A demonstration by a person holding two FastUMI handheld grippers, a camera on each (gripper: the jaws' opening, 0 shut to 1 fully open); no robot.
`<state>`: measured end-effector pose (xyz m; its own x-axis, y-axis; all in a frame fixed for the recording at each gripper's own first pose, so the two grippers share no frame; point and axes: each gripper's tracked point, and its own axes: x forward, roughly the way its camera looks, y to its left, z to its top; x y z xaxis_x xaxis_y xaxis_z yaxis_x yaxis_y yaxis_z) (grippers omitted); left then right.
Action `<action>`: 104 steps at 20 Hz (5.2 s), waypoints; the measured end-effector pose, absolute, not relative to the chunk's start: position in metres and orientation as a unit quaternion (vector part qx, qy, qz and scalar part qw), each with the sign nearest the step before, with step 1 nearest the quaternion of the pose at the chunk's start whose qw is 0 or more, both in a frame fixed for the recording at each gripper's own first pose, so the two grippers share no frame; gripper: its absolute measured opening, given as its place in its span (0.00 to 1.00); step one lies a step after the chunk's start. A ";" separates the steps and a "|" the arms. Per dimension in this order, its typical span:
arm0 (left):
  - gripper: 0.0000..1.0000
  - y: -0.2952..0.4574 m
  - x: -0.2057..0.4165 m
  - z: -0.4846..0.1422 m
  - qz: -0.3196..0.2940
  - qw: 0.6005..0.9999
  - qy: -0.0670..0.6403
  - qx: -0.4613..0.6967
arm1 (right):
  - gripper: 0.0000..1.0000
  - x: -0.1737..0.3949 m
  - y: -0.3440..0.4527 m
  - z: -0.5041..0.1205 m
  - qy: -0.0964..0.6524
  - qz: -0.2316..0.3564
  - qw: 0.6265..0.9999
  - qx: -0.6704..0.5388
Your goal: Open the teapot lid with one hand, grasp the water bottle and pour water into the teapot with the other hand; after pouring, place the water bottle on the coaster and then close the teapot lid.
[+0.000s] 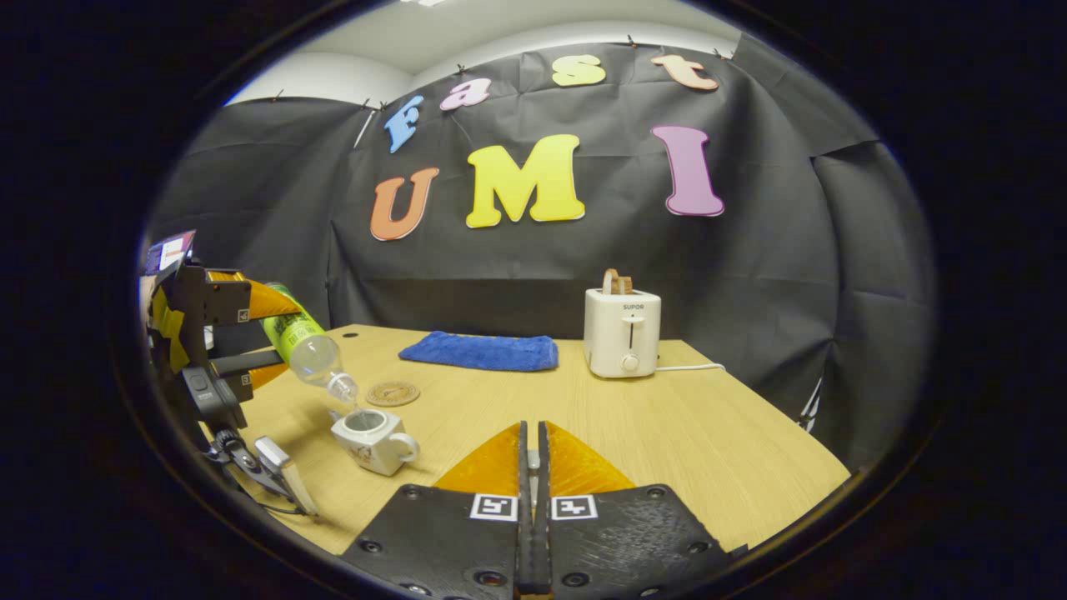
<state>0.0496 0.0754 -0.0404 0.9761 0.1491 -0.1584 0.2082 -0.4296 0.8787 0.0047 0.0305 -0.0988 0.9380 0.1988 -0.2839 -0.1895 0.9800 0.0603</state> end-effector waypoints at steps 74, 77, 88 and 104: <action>0.73 0.067 0.136 -0.023 -0.036 0.997 0.052 0.039 | 0.00 0.013 0.088 -0.070 0.136 0.129 0.982 0.026; 0.74 0.065 0.153 -0.040 -0.037 0.997 0.063 0.025 | 0.00 0.013 0.088 -0.074 0.141 0.130 0.981 0.029; 0.76 0.065 0.174 -0.082 -0.046 0.992 0.113 0.002 | 0.00 0.016 0.090 -0.091 0.159 0.131 0.978 0.033; 1.00 0.066 0.172 -0.096 -0.048 0.990 0.136 0.012 | 0.00 0.013 0.102 -0.085 0.144 0.142 0.979 0.027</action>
